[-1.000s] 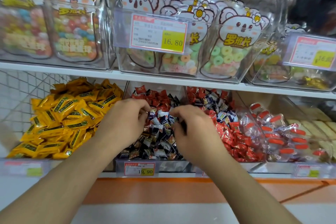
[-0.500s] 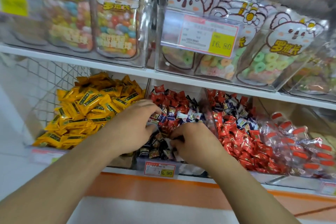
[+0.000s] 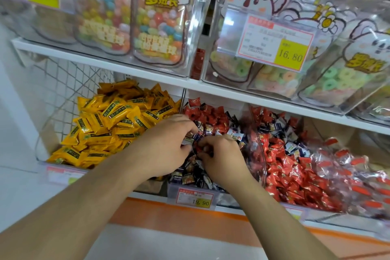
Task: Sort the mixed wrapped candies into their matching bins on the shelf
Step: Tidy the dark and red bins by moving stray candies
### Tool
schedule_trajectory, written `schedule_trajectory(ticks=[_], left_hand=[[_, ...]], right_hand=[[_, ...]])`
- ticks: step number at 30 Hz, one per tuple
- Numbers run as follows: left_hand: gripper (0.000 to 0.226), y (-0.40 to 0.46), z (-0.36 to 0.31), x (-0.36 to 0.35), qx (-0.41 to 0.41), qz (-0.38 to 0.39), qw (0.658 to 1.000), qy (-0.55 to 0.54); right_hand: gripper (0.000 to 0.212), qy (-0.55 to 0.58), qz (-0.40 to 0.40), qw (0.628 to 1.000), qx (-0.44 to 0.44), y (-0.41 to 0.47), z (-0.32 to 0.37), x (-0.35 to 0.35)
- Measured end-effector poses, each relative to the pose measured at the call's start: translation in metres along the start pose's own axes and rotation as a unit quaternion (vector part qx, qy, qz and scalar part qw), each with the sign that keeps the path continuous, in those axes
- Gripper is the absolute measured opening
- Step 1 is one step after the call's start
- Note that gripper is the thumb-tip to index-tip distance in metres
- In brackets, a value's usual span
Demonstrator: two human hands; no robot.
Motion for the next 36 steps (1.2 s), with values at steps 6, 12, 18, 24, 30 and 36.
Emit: schedule_trajectory(ticks=[6,12,18,24,30,36], left_hand=[[0.038,0.005,0.001,-0.003,0.012,-0.013,1.0,-0.004],[0.034,0.004,-0.01,0.0,0.019,-0.032,0.999,-0.001],[0.03,-0.001,-0.018,-0.002,0.03,-0.039,0.999,-0.007],[0.032,0.002,-0.025,-0.004,0.02,-0.078,0.997,-0.022],[0.046,0.005,-0.016,0.002,0.05,-0.1,0.994,-0.014],[0.051,0.001,-0.006,0.006,0.055,-0.076,0.995,-0.022]], right_hand=[[0.014,0.064,-0.045,0.996,-0.038,-0.004,0.009,0.028],[0.009,0.102,-0.072,0.99,-0.064,-0.032,0.006,0.088],[0.021,-0.08,-0.131,0.976,-0.154,-0.055,-0.041,0.122],[0.032,-0.045,-0.112,0.991,-0.063,-0.052,-0.018,0.107],[0.042,0.038,-0.006,0.999,0.002,-0.025,0.009,0.06],[0.047,0.056,-0.006,0.997,-0.047,0.005,0.006,0.039]])
Point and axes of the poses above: each hand's wrist, its own y-axis towards the middle knuckle, its own x-axis out of the back of the hand, z = x × y, the point moved 2 cm from there along y, towards the middle knuckle, and after that the axes turned 5 degrees about x, right-handed, at the moved point
